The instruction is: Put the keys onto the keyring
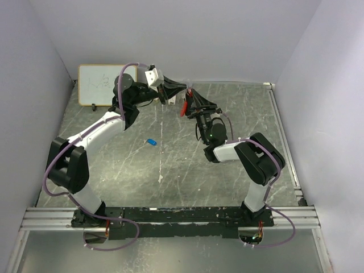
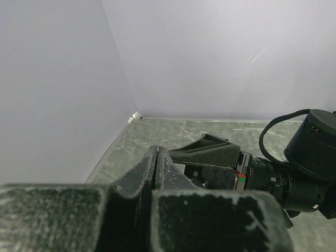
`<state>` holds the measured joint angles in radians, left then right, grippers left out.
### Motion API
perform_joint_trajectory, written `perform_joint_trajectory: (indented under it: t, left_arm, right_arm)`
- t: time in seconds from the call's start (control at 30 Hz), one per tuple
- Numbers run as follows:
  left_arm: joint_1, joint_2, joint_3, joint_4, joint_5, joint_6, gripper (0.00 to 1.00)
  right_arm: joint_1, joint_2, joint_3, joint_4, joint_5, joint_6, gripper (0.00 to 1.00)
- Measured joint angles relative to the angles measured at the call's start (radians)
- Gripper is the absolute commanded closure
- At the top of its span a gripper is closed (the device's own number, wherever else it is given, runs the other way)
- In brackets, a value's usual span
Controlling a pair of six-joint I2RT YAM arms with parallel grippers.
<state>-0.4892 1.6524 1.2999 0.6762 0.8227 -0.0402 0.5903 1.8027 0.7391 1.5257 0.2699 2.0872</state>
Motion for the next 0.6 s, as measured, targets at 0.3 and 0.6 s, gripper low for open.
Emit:
perform_joint_trajectory:
  t: [0.3, 0.6]
  left_arm:
    - [0.0, 0.012, 0.003, 0.0, 0.016, 0.0, 0.93]
    - [0.0, 0.011, 0.003, -0.001, 0.02, 0.006, 0.93]
  right_arm:
    - [0.0, 0.013, 0.006, 0.0, 0.007, 0.0, 0.61]
    - [0.0, 0.026, 0.018, 0.001, 0.011, 0.0, 0.62]
